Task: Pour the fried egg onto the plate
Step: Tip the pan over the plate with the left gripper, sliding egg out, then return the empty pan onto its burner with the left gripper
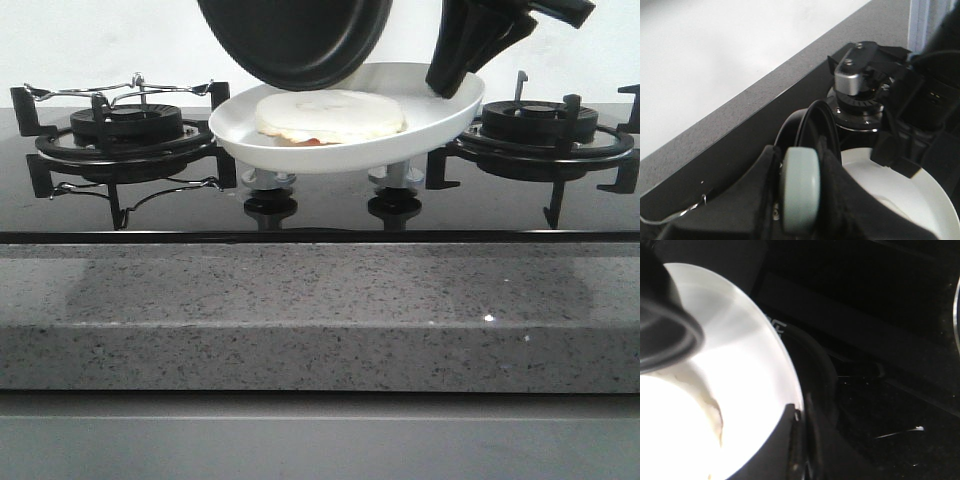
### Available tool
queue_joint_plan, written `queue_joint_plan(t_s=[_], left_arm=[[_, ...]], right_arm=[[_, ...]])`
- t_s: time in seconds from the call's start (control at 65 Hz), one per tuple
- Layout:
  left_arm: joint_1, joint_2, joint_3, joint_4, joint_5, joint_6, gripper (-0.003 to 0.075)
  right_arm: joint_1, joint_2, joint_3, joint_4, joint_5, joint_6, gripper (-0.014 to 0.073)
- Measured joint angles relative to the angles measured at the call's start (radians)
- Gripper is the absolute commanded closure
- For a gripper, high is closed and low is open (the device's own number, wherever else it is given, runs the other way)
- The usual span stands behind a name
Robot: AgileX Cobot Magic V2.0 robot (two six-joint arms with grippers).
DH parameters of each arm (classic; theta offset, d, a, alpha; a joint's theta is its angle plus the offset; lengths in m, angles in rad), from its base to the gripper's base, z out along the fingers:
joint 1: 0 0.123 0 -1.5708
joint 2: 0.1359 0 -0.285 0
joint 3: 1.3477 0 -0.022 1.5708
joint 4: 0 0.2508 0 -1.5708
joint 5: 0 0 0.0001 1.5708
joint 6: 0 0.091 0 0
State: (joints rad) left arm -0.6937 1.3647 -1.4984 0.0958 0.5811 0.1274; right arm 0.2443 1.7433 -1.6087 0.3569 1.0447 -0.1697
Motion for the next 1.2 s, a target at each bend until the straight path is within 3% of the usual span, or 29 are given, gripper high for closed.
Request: queue_joint_plan(t_s=[0.138,0.262,0.338,0.492,0.646,0.785,0.985,1.2], left_arm=[[0.076,-0.019,0.0,-0.037,0.0,-0.093,0.0739],[0.193,-0.03,0.0,-0.22,0.0,-0.114,0.0738],[0.278,-0.031,0.005,-0.397,0.0,-0.073,0.0738],[0.493,-0.031,0.042,-0.854,0.026,0.136,0.0738],[0.725,-0.013,0.128,-1.313,0.187,0.347,0.0738],[0.88,0.061,0.23,-1.614,0.299,0.442,0.0739],[0.971,0.172,0.273,-1.747,0.294,0.461,0.0739],[1.004,0.298,0.273,-1.832,0.31,0.5,0.0739]], right_arm=[[0.0,0.0,0.0,0.0,0.0,-0.002,0.0652],[0.0,0.0,0.0,0.0,0.0,-0.002,0.0652],[0.0,0.0,0.0,0.0,0.0,-0.002,0.0652],[0.0,0.0,0.0,0.0,0.0,-0.002,0.0652],[0.0,0.0,0.0,0.0,0.0,-0.002,0.0652],[0.0,0.0,0.0,0.0,0.0,-0.002,0.0652],[0.0,0.0,0.0,0.0,0.0,-0.002,0.0652],[0.0,0.0,0.0,0.0,0.0,-0.002,0.0652]])
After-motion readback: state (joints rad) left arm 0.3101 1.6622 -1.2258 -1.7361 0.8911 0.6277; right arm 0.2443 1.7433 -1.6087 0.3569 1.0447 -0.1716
